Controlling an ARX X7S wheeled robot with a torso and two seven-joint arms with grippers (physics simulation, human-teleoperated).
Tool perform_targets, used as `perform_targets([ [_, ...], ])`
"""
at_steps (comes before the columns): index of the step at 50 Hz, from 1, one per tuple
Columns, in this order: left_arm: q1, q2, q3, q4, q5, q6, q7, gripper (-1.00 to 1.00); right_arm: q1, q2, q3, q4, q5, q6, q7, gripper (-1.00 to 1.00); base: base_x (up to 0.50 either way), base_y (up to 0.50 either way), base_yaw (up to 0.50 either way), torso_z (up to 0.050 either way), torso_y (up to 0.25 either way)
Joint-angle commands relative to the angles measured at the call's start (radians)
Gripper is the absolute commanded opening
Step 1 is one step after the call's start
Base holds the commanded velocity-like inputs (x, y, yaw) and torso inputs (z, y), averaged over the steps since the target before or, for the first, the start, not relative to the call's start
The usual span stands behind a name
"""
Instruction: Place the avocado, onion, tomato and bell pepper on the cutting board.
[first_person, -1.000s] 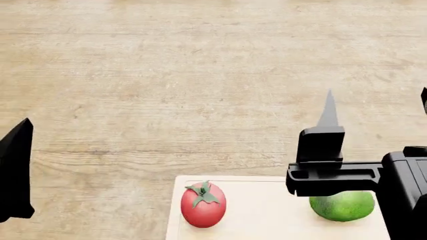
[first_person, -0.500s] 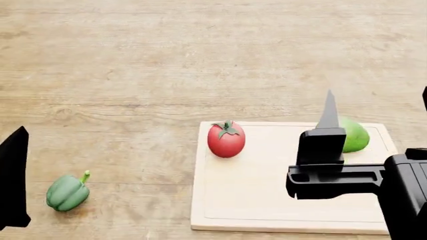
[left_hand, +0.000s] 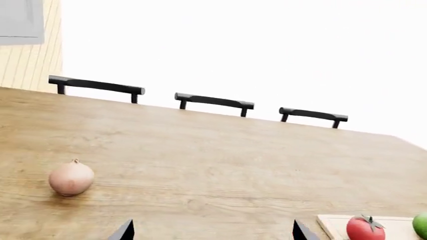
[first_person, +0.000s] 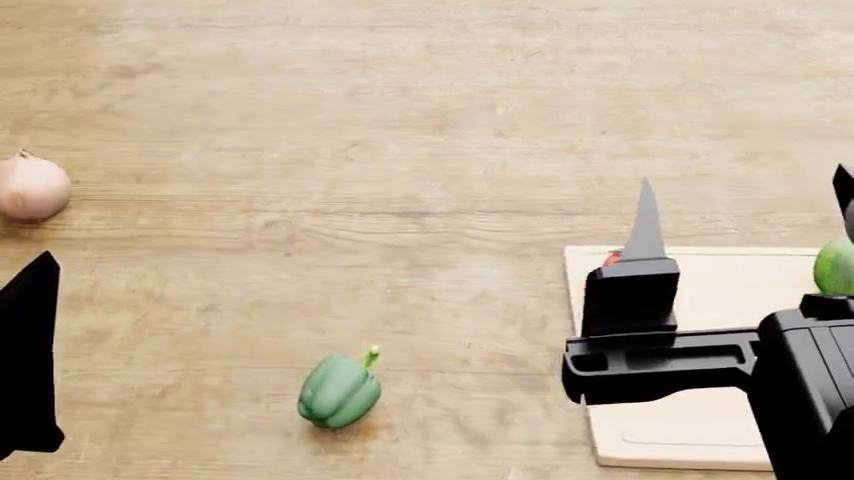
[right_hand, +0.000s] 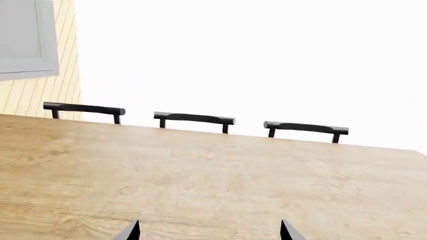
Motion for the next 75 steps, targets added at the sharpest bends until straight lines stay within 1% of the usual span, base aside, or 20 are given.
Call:
perform_targets([
  [1,-0.019,0.014,0.013,-0.007,-0.004,-0.011,-0.006,1.00,0.021,0.006,-0.010,0.000,0.006,0.008,-0.007,1.00,0.00,0.50,0.00,0.000,0.000],
  [9,-0.037,0.019,0.019,-0.018,-0.010,-0.019,-0.003,1.00,0.045,0.004,-0.027,0.007,0.009,0.015,-0.005,1.00,0.00,0.50,0.00,0.000,0.000],
  [27,0.000,0.011,0.003,-0.007,0.005,-0.003,-0.004,1.00,0.058,0.005,-0.035,0.003,0.006,0.016,-0.001,1.00,0.00,0.50,0.00,0.000,0.000],
  [34,-0.005,0.006,-0.002,0.001,-0.003,0.000,-0.017,1.00,0.080,0.011,-0.031,-0.001,0.022,0.008,0.009,1.00,0.00,0.00,0.00,0.000,0.000],
  [54,-0.014,0.014,-0.001,0.000,-0.004,-0.002,-0.019,1.00,0.110,0.017,-0.056,0.009,0.037,0.019,0.019,1.00,0.50,0.00,0.00,0.000,0.000],
  [56,-0.012,0.014,-0.003,0.000,-0.002,-0.001,-0.018,1.00,0.120,0.021,-0.067,0.013,0.041,0.022,0.041,1.00,0.12,0.00,0.00,0.000,0.005],
  [64,-0.026,0.038,0.008,-0.020,0.014,-0.007,-0.001,1.00,0.199,0.074,-0.186,0.071,0.239,0.051,0.170,1.00,0.00,0.00,0.00,0.000,0.000],
  [68,-0.026,0.056,0.014,-0.039,0.039,-0.012,0.027,1.00,0.211,0.125,-0.232,0.086,0.339,0.058,0.226,1.00,0.00,0.00,0.00,0.000,0.000],
  [70,-0.021,0.065,0.014,-0.045,0.053,-0.009,0.043,1.00,0.184,0.155,-0.249,0.075,0.382,0.052,0.249,1.00,0.00,0.00,0.00,0.000,0.000],
  [75,0.008,0.076,0.008,-0.075,0.100,-0.002,0.098,1.00,0.072,0.195,-0.248,0.019,0.393,0.014,0.272,1.00,0.00,0.00,0.00,0.000,0.000],
])
